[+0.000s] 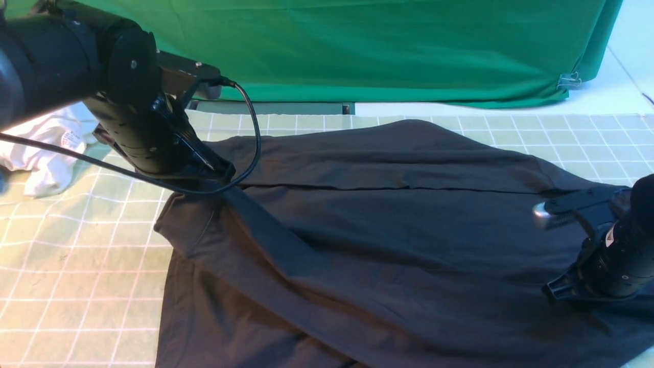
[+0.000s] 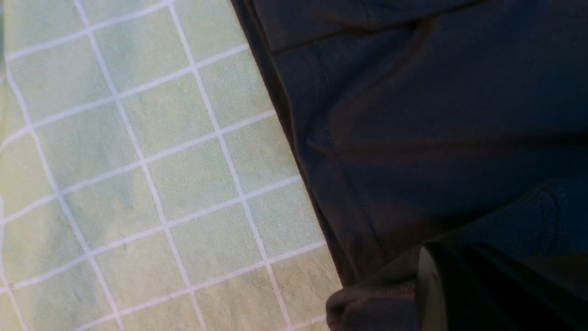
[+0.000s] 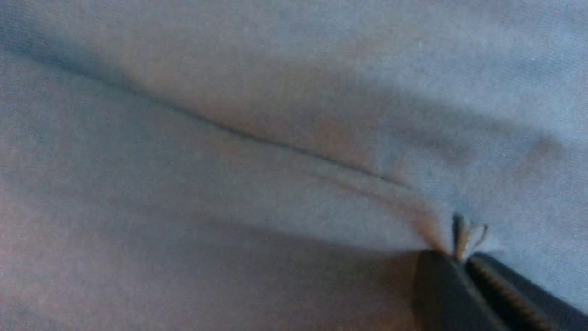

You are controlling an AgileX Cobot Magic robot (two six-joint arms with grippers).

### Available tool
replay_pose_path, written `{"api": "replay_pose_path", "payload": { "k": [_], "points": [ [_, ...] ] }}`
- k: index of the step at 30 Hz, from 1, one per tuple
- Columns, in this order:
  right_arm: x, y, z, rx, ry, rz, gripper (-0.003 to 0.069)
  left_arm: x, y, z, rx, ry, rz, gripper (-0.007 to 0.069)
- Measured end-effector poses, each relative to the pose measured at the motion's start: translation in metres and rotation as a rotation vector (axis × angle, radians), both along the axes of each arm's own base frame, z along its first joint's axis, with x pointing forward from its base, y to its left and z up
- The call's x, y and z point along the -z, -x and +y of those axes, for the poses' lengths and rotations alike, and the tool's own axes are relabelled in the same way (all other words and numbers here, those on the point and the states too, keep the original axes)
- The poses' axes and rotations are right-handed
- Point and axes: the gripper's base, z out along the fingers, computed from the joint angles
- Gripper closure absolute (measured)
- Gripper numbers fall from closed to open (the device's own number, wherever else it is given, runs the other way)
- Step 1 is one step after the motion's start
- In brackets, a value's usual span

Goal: Fold a long-sleeved shirt over a green coffee tablecloth.
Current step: 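Fold the left side of the black T-shirt inward over its body, then grab the top left corner of the dark shirt with the left gripper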

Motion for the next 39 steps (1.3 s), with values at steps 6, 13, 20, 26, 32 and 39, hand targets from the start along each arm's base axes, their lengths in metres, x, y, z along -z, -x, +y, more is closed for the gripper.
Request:
{"api": "replay_pose_path", "payload": {
  "k": [6,13,20,26,32,39],
  "points": [
    [-0.023,0.006,-0.002,-0.023,0.013,-0.063,0.0617,0.002,0.004,0.002,-0.001,-0.015,0.045,0.0652],
    [-0.052,0.011,-0.007,-0.007,0.019,-0.174,0.0617,0.002,0.003,0.003,0.005,-0.031,0.040,0.0652],
    [-0.054,0.007,-0.019,0.067,0.002,-0.216,0.0617,-0.002,-0.009,0.001,0.033,-0.033,-0.096,0.0652],
    [-0.046,0.005,-0.018,0.074,-0.004,-0.195,0.0560,0.017,-0.019,-0.001,0.032,-0.036,-0.078,0.0648],
    [-0.046,0.005,-0.018,0.089,-0.009,-0.189,0.0369,0.025,-0.021,0.001,-0.021,-0.051,-0.045,0.0530],
    [-0.080,0.030,0.016,-0.038,-0.021,-0.225,0.0356,-0.032,0.021,0.008,-0.074,0.023,-0.046,0.0294]
  ]
}}
